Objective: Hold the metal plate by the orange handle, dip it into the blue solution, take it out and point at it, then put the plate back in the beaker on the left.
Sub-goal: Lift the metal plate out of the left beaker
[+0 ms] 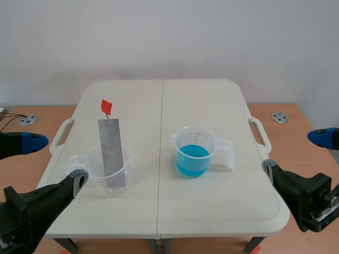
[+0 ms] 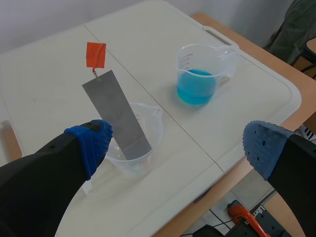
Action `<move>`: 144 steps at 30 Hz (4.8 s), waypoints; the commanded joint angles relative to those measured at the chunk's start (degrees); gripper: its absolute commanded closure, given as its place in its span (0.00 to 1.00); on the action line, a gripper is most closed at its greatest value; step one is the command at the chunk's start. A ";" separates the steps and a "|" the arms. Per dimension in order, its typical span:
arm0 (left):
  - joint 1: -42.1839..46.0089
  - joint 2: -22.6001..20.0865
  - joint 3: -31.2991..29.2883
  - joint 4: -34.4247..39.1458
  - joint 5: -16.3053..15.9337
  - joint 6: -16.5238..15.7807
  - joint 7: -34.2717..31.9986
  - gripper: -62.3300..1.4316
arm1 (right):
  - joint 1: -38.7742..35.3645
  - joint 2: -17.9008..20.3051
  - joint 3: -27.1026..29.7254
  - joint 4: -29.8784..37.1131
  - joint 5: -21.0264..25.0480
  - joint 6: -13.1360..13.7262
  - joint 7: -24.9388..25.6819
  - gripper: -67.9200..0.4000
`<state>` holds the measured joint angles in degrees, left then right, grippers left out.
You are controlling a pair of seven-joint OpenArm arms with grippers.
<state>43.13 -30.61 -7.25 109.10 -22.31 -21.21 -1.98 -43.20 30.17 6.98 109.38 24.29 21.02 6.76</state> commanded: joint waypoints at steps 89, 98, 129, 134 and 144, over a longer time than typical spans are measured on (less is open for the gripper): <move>23.50 9.62 -25.66 0.35 11.47 -2.51 -17.51 0.93 | 70.51 -27.06 -52.83 -51.06 -11.63 1.31 -2.01 0.21; 23.37 9.62 -25.66 0.35 11.45 -2.51 -17.51 0.93 | 72.65 -28.96 -52.81 -55.06 -12.35 1.09 1.84 0.25; 23.37 9.62 -25.66 0.35 11.45 -2.49 -14.47 0.93 | 72.72 -29.88 -52.81 -55.58 -13.60 0.66 0.15 0.71; 23.37 9.62 -25.66 0.35 11.45 -2.49 -14.51 0.93 | 72.72 -29.88 -52.81 -55.58 -13.60 0.66 0.00 0.87; 23.37 9.62 -25.66 0.35 11.45 -2.51 -14.51 0.93 | 72.74 -29.88 -52.81 -55.58 -13.62 0.96 1.44 0.98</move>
<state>66.65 -21.15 -32.97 109.10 -10.11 -23.83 -15.49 28.18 0.93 -46.22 53.23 9.87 21.91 6.85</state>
